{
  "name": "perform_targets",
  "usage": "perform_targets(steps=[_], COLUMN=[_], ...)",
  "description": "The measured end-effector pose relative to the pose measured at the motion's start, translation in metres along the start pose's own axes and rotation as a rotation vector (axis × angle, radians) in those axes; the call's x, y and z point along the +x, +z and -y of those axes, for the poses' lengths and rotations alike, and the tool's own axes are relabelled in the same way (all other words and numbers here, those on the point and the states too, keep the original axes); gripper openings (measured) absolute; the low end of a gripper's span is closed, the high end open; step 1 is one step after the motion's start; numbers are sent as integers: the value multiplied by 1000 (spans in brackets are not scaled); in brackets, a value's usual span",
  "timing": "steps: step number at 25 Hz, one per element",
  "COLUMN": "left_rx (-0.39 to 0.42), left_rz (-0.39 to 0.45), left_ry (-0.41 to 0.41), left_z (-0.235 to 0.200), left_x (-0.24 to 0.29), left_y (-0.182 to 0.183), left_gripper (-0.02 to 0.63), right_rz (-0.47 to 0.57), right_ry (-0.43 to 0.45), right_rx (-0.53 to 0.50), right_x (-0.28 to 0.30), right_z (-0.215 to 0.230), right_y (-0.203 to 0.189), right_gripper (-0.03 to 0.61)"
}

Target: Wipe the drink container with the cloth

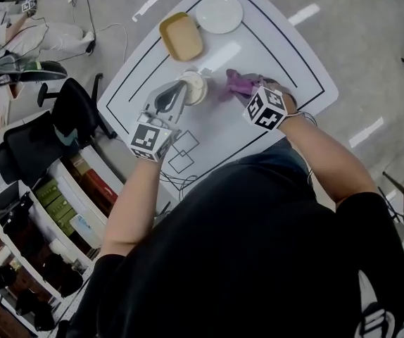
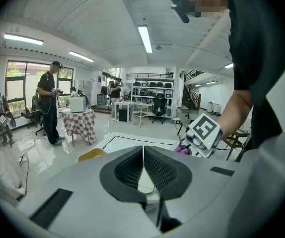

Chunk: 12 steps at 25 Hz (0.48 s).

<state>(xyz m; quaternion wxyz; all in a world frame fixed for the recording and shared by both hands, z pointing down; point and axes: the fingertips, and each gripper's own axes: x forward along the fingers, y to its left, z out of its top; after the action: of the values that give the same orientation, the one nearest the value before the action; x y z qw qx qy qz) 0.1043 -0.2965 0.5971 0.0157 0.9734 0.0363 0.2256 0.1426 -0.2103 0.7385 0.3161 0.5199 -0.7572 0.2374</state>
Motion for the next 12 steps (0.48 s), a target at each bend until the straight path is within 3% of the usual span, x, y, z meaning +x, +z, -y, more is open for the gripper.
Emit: perform_targets(steps=[3,8,12], left_rx=[-5,-12,-13], left_rz=[0,0,3], left_ry=[7,12,24], left_z=[1,-2,-3], left_x=[2,5,6], left_y=[3,0,4], left_gripper=[28,28,28], right_rz=[51,181,212], right_ry=[29,127,197], right_rx=[-93,-378,-512], right_x=[-17,-29,-33], right_z=[16,19,22], right_y=[21,81,111], right_gripper=[84,84,86])
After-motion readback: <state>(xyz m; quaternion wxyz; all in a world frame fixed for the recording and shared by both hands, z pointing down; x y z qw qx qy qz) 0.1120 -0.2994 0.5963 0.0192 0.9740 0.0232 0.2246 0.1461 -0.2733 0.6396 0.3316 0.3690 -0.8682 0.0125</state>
